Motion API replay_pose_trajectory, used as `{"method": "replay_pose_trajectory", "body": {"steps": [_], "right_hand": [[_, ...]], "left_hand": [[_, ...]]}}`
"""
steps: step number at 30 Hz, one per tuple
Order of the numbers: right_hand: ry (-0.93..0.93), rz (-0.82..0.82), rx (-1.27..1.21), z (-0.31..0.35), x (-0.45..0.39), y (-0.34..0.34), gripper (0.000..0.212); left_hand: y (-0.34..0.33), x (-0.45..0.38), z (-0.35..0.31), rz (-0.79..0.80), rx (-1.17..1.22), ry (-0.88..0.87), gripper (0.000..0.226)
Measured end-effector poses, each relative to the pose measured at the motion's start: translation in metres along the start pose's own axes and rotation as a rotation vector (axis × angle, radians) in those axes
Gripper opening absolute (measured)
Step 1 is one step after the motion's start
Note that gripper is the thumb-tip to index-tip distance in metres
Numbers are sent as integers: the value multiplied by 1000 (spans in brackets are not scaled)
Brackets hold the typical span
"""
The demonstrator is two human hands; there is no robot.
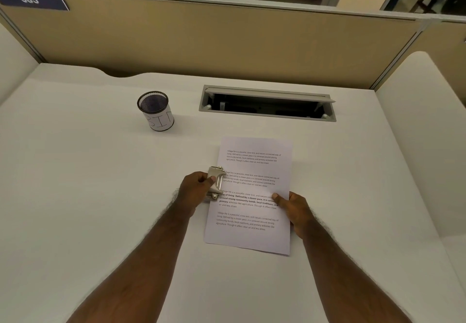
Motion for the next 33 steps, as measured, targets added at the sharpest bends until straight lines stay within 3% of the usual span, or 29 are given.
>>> {"method": "replay_pose_trajectory", "body": {"steps": [4, 14, 22, 33], "right_hand": [[5, 2, 9, 0, 0, 1, 5], [11, 15, 5, 1, 0, -2, 6], [6, 3, 13, 3, 2, -2, 3], [7, 3, 16, -1, 0, 0, 11]], "left_hand": [[0, -2, 0, -14, -6, 8, 13], [1, -16, 8, -23, 113, 168, 56], [1, -19, -1, 64, 183, 247, 11], [5, -24, 9, -4, 147, 221, 11]]}}
Point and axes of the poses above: each hand's wrist, its own x-axis away from the middle knuckle, its own y-axis out of the back of the hand, z = x × y, the point moved 5 cm from there along -x, towards the middle knuckle, and after that the axes turned 14 degrees about z, right-handed, at the moved point
